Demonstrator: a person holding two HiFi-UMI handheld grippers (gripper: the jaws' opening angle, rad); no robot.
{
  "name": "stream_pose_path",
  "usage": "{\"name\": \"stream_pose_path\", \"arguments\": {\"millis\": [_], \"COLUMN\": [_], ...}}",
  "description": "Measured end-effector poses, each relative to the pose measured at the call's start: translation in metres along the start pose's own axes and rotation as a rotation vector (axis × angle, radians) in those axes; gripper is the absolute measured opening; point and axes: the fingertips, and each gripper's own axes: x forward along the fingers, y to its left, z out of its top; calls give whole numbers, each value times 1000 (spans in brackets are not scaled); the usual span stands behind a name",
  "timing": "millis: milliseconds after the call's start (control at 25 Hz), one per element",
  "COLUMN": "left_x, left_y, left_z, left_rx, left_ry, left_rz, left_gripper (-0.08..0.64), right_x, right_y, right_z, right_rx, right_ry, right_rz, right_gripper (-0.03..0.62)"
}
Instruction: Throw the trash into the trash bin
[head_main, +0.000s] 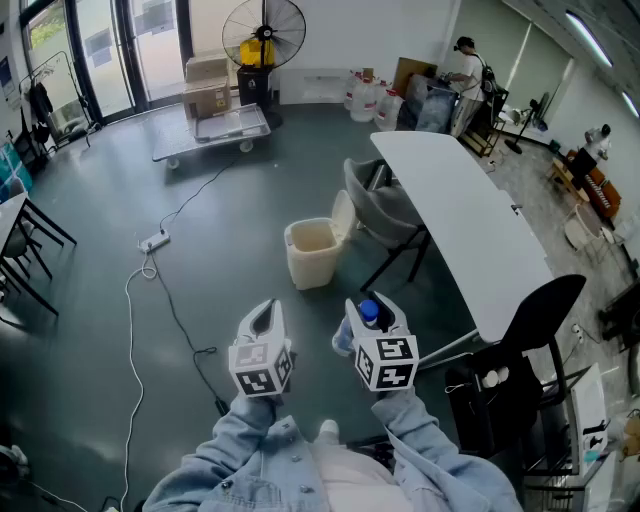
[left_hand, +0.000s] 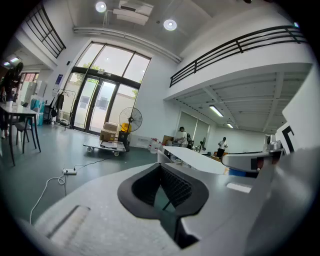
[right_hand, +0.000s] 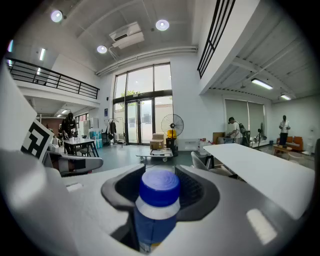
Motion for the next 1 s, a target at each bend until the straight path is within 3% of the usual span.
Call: {"name": "stream_pose_path", "arguments": {"millis": [160, 320, 560, 1000], "left_x": [-1, 1, 6, 63], "left_y": [11, 23, 38, 51], "left_z": [4, 8, 7, 7], "left_rx": [0, 0, 10, 17], "left_ry": [-3, 0, 10, 35], "left_rz": [-2, -14, -24, -8], "left_gripper": [9, 9, 9, 9], "right_x": [4, 11, 20, 71], "right_y": [12, 22, 30, -9], "right_z": [0, 4, 3, 1], "right_rx": [-7, 49, 50, 104], "right_ry": [8, -2, 3, 26], "right_rz": [13, 27, -2, -29], "right_gripper": [189, 190, 190, 190]}}
